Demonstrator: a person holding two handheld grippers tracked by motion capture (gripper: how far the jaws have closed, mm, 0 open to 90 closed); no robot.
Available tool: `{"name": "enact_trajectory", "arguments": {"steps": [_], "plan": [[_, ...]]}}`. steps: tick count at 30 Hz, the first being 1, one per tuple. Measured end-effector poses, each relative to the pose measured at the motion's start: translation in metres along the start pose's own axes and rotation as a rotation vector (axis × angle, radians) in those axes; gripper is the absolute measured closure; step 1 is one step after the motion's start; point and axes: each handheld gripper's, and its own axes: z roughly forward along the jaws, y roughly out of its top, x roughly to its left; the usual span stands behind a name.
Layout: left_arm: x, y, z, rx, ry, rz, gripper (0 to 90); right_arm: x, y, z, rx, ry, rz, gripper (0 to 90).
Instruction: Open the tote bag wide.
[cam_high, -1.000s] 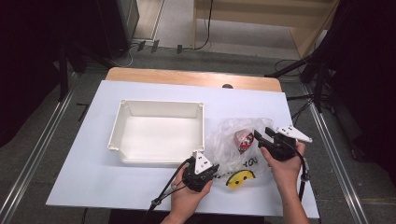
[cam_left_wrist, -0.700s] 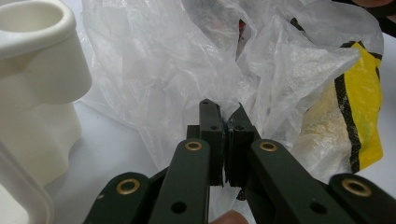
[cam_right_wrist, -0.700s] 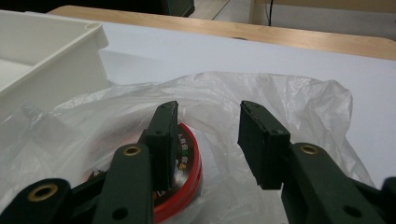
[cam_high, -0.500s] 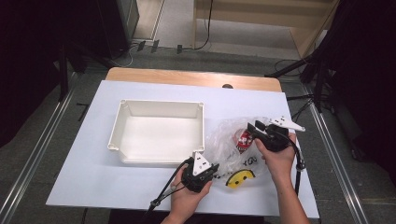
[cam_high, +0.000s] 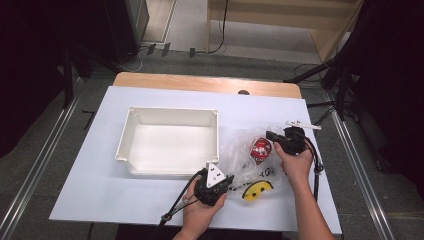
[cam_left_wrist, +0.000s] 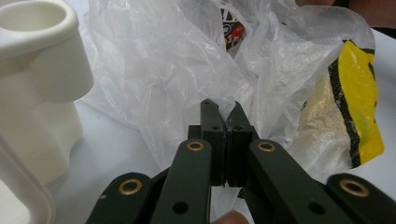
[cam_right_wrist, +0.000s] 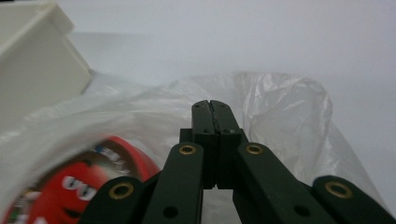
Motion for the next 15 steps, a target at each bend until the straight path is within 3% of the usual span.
{"name": "enact_trajectory", "arguments": {"steps": [5,7,10,13,15], "plan": [[-0.001,0.0,0.001,0.016,0.018,0.006,89.9,-0.017,-0.011,0.015,0.094,0.005,0.042,90.0],[-0.001,0.0,0.001,0.015,0.018,0.008,90.0,-0.021,-0.017,0.02,0.115,-0.004,0.035,90.0],[-0.003,0.0,0.001,0.019,0.027,0.021,90.0,-0.022,-0.02,0.02,0.094,-0.003,0.036,90.0],[-0.002,0.0,0.001,0.023,0.026,0.02,90.0,-0.018,-0.02,0.017,0.09,-0.068,-0.012,90.0],[-0.002,0.0,0.002,0.019,0.022,0.015,89.9,-0.014,-0.02,0.008,0.04,-0.09,-0.027,90.0]]}}
